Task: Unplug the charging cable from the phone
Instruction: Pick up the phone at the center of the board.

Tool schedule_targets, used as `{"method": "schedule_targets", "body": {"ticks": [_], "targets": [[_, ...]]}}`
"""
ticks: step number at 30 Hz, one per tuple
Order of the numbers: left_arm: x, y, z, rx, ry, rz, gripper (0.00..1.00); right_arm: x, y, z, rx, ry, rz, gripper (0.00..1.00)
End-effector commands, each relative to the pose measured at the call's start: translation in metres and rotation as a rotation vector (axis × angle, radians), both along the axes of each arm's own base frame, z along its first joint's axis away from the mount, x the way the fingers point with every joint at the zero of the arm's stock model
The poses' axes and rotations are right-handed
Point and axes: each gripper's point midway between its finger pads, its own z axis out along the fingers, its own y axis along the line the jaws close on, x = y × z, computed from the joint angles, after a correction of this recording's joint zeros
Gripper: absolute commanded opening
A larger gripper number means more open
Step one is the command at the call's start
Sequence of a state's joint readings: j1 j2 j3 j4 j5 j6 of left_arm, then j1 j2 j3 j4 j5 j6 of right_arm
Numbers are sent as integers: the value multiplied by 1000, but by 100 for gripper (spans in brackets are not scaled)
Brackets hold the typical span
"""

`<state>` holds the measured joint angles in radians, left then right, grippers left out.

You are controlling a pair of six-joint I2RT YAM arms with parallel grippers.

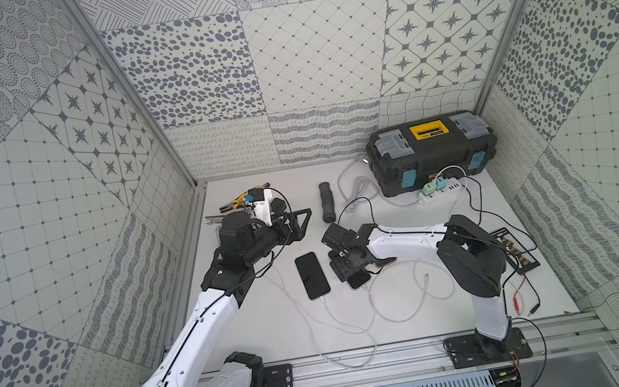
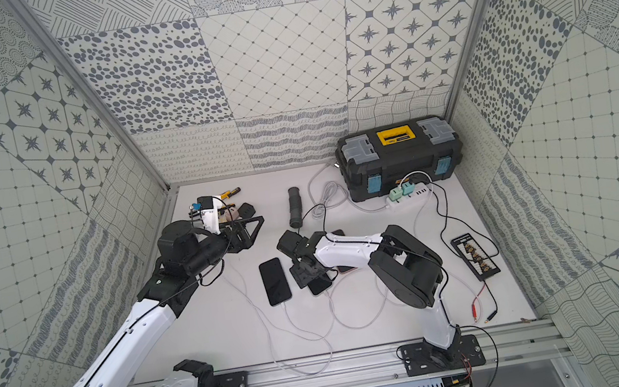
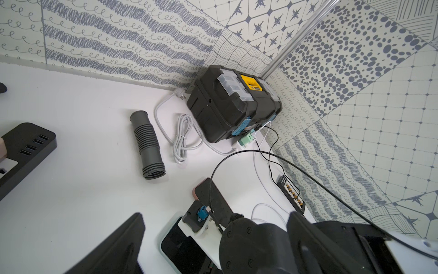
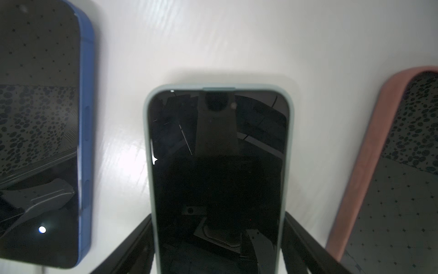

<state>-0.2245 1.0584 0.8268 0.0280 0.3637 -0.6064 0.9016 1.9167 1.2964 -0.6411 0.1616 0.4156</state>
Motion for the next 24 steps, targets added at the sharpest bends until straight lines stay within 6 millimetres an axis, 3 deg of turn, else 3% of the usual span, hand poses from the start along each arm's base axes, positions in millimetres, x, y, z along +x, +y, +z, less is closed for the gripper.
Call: {"method": "schedule_targets", "body": {"ticks": [1,14,24], "targets": [[-1,0,5,-11,-22,-13,98,17,6,41,113,-91,-22,61],[-10,-20,18,-74,-58,-147,98,20,13,123,473,-165,22,56],[-21,-38,24,-130,-69,-282,98,2,30,181,819,-173,157,56]]}}
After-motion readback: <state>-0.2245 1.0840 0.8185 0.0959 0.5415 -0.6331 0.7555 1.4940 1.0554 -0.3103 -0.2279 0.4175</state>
